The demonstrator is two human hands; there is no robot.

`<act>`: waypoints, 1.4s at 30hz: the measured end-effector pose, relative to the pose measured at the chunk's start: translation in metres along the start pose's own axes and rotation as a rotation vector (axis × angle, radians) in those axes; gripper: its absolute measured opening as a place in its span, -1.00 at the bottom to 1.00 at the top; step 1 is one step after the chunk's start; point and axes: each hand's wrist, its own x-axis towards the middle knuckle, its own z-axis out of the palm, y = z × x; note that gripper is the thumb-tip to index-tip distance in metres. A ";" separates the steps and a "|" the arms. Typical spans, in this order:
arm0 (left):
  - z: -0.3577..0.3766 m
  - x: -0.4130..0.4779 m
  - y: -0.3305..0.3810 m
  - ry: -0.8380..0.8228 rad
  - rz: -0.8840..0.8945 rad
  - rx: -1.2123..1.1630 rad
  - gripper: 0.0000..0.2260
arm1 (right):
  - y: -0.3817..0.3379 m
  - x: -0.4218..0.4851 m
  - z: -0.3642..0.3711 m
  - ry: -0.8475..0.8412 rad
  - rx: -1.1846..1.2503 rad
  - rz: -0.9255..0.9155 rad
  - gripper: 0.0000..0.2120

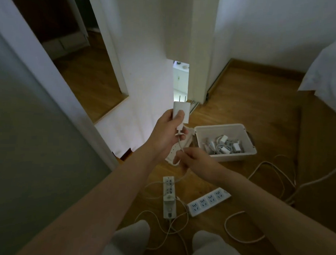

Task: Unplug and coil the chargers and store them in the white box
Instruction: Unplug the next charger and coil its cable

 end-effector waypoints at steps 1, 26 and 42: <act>-0.001 -0.005 0.006 -0.006 -0.009 -0.042 -0.82 | -0.003 -0.004 -0.002 0.011 -0.038 -0.008 -0.70; -0.089 -0.089 -0.066 -0.314 -0.295 0.861 -0.78 | 0.019 -0.059 0.031 0.248 -0.774 -0.062 -0.75; -0.060 -0.086 -0.086 -0.196 -0.149 0.781 -0.81 | 0.001 -0.083 0.048 0.492 -0.368 -0.023 -0.78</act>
